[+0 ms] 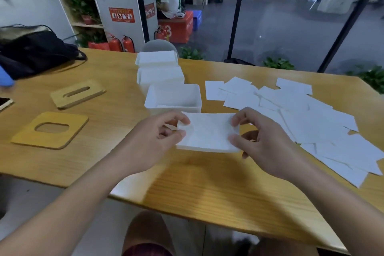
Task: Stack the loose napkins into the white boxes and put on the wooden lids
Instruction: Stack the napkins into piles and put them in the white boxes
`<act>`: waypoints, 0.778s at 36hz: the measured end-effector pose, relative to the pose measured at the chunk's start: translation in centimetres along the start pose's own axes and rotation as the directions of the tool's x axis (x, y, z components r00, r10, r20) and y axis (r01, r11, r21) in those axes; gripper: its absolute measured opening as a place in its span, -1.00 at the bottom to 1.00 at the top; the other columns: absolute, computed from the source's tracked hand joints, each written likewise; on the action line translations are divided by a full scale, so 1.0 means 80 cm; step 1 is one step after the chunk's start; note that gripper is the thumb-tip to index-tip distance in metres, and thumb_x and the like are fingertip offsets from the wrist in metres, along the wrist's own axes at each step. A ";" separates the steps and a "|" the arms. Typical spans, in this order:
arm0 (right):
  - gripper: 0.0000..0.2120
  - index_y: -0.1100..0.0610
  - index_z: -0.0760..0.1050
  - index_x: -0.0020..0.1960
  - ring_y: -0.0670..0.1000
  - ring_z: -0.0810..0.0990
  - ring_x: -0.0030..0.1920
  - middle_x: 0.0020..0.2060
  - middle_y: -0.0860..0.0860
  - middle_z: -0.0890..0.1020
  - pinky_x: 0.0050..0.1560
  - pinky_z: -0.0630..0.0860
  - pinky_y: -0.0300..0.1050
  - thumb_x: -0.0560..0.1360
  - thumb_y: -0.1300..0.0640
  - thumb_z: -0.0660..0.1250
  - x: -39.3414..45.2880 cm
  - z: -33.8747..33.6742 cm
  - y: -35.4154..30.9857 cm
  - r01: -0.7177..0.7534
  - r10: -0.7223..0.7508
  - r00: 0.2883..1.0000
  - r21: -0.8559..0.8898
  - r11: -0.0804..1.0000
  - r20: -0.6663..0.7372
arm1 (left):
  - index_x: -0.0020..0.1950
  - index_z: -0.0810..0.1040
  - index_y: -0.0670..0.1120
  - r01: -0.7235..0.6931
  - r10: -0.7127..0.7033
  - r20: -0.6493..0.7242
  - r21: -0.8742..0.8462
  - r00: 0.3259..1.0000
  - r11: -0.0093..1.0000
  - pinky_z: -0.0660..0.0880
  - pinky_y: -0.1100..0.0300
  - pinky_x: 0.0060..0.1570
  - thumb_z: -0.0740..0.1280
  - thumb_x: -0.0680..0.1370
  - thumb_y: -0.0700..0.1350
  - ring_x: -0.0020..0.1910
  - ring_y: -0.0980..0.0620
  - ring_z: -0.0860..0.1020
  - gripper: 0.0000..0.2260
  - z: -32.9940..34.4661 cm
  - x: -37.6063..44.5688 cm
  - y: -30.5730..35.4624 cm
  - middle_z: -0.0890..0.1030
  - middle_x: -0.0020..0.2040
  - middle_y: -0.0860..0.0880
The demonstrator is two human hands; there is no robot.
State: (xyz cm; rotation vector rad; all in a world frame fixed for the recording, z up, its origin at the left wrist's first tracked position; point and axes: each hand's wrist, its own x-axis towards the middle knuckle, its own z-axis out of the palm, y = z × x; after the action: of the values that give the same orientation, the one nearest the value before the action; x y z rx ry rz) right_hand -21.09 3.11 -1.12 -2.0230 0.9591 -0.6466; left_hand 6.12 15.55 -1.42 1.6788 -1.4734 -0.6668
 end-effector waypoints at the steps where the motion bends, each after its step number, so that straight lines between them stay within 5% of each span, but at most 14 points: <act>1: -0.81 -0.12 0.53 0.12 0.03 0.71 -0.21 0.16 -0.22 0.57 -0.22 0.66 -0.06 0.62 0.10 0.48 0.008 0.003 -0.005 0.016 -0.016 1.000 0.004 1.000 -0.001 | 0.24 0.65 0.25 -0.006 0.006 -0.007 0.006 1.000 1.000 0.60 0.00 0.04 0.43 0.69 0.00 -0.08 -0.02 0.66 -0.83 -0.008 0.002 -0.001 0.65 0.14 0.13; 5: -0.81 -0.07 0.58 0.14 0.06 0.72 -0.20 0.17 -0.14 0.60 -0.21 0.70 -0.03 0.60 0.13 0.51 0.044 0.012 -0.029 0.058 -0.058 0.998 0.040 0.998 -0.018 | 0.26 0.62 0.28 -0.033 0.034 -0.026 0.051 0.999 0.998 0.60 -0.11 -0.09 0.42 0.69 0.03 -0.14 -0.18 0.63 -0.82 -0.043 0.015 -0.005 0.68 0.04 -0.06; 7: -0.79 -0.06 0.58 0.15 0.05 0.74 -0.21 0.17 -0.09 0.62 -0.22 0.69 -0.09 0.59 0.14 0.52 0.065 0.015 -0.042 0.091 -0.090 0.996 0.038 0.995 -0.028 | 0.27 0.61 0.32 -0.057 0.062 -0.050 0.088 0.997 0.994 0.57 -0.02 -0.15 0.41 0.70 0.03 -0.21 -0.02 0.61 -0.80 -0.061 0.025 -0.006 0.66 0.04 0.08; 12: -0.75 -0.09 0.58 0.19 0.02 0.78 -0.22 0.13 -0.08 0.65 -0.03 0.73 0.22 0.58 0.09 0.55 0.122 0.025 -0.064 0.093 -0.093 0.995 -0.004 0.996 -0.043 | 0.32 0.52 0.38 -0.071 0.094 -0.066 0.289 0.993 0.955 0.58 0.11 -0.02 0.31 0.74 0.11 -0.06 0.15 0.60 -0.80 -0.102 0.068 -0.013 0.59 0.13 0.19; 20: -0.74 -0.13 0.60 0.18 -0.10 0.68 -0.07 0.02 -0.13 0.65 -0.08 0.68 -0.04 0.54 -0.03 0.58 0.185 0.053 -0.073 0.148 -0.157 0.987 -0.254 0.956 -0.017 | 0.29 0.51 0.30 0.001 0.008 -0.019 0.432 1.000 0.902 0.64 -0.05 0.02 0.29 0.74 0.13 -0.03 -0.01 0.61 -0.87 -0.121 0.117 -0.037 0.60 0.04 0.07; 28: -0.74 -0.16 0.60 0.18 -0.06 0.66 0.00 0.04 -0.11 0.66 -0.01 0.65 -0.08 0.54 -0.06 0.57 0.195 0.058 -0.053 0.152 -0.139 0.988 -0.288 0.946 0.066 | 0.19 0.59 0.25 0.024 -0.007 -0.050 0.355 0.999 0.934 0.51 0.17 -0.21 0.40 0.70 0.10 -0.14 0.09 0.59 -0.91 -0.105 0.107 -0.052 0.60 -0.05 0.12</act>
State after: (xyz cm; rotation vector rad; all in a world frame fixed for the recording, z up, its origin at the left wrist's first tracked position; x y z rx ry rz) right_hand -7.03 -5.73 1.46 -2.3781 0.9280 -0.5596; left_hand 16.85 9.10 0.72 1.9656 -1.6197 -0.3773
